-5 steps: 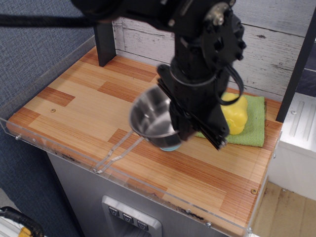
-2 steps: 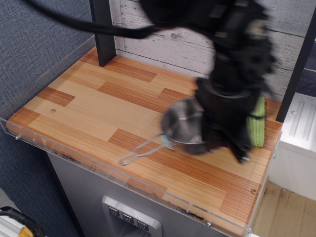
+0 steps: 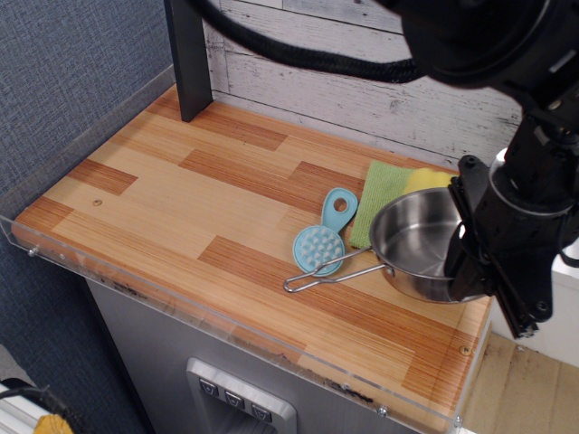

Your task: Place the pot to the lower right corner of the table

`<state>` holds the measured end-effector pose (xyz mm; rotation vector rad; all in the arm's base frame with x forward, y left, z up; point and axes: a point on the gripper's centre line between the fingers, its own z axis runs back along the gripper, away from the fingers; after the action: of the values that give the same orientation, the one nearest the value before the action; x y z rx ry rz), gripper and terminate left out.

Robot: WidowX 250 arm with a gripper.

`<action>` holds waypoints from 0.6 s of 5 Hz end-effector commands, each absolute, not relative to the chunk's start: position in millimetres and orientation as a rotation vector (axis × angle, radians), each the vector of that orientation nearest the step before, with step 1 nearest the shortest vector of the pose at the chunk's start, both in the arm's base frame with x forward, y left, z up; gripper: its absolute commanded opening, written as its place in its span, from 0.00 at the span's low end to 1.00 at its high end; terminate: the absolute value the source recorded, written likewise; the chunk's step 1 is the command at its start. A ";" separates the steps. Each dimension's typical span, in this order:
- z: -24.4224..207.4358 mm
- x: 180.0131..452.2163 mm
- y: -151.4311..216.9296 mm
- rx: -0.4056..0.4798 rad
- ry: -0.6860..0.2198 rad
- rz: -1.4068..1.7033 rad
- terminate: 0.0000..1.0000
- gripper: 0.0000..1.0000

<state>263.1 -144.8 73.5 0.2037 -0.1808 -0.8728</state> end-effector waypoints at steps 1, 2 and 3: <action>74.1 258.6 -130.2 0.169 -0.174 -0.818 0.00 0.00; 69.6 257.2 -121.9 0.143 -0.136 -0.807 0.00 0.00; 62.9 255.2 -125.1 0.094 -0.082 -0.846 0.00 0.00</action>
<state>256.7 -125.9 54.1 0.0921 -0.0186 -0.8446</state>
